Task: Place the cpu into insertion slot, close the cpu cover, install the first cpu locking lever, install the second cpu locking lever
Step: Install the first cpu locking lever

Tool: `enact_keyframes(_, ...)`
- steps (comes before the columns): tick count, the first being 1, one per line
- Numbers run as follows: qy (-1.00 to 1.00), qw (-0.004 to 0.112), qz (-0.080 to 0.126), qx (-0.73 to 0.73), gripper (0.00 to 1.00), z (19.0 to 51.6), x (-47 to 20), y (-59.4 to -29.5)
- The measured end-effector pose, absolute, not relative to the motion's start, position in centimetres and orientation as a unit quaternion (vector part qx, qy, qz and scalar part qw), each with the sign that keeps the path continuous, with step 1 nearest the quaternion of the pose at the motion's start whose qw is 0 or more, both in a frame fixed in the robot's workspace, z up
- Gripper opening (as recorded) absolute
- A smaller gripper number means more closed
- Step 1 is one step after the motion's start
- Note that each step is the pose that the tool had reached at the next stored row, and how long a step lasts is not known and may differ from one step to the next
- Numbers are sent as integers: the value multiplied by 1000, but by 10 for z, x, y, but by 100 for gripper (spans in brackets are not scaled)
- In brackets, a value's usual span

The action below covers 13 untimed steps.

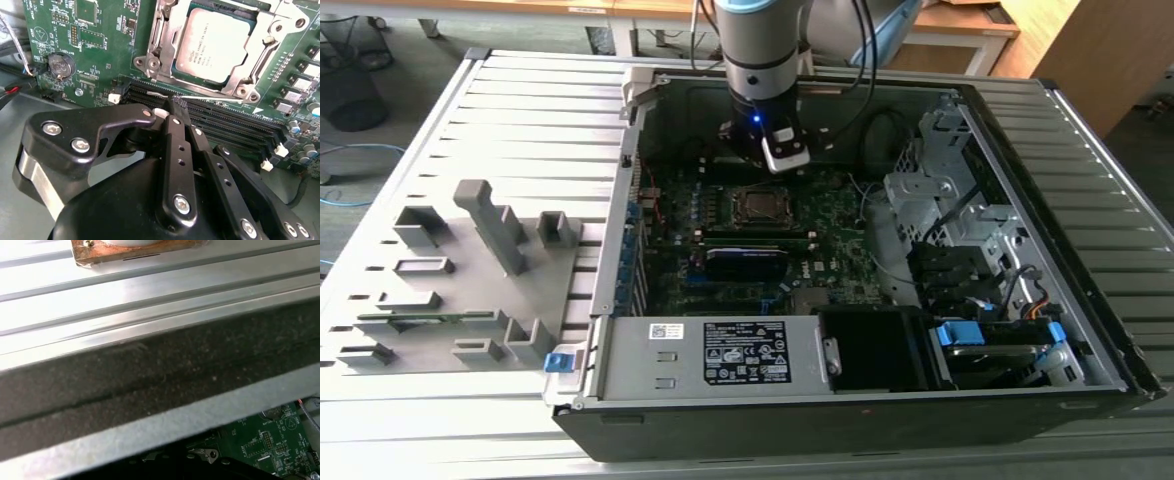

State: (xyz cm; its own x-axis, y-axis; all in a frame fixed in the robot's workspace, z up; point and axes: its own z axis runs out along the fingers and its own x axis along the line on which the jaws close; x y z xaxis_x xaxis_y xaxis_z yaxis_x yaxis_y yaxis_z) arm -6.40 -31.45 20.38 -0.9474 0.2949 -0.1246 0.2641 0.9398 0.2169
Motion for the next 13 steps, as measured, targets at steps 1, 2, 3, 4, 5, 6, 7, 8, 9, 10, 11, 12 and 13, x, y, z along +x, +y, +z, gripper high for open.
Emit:
enact_keyframes(1, 982, 78, 99, 142, 11, 203, -64, -315)
enact_keyframes(2, 982, 78, 99, 142, 11, 203, -64, -315)
enact_keyframes(3, 982, 78, 99, 142, 11, 202, -64, -315)
enact_keyframes(4, 982, 79, 99, 142, 11, 202, -64, -315)
enact_keyframes(5, 982, 79, 99, 142, 11, 201, -64, -315)
enact_keyframes(6, 982, 79, 99, 142, 11, 200, -64, -315)
enact_keyframes(7, 982, 80, 99, 142, 11, 199, -64, -315)
enact_keyframes(8, 982, 80, 99, 142, 11, 198, -64, -315)
enact_keyframes(9, 982, 81, 99, 143, 11, 197, -64, -315)
enact_keyframes(10, 981, 81, 99, 143, 11, 196, -64, -316)
enact_keyframes(11, 981, 82, 98, 143, 11, 195, -64, -316)
enact_keyframes(12, 981, 82, 98, 143, 11, 195, -64, -316)
enact_keyframes(13, 981, 83, 98, 143, 11, 194, -64, -316)
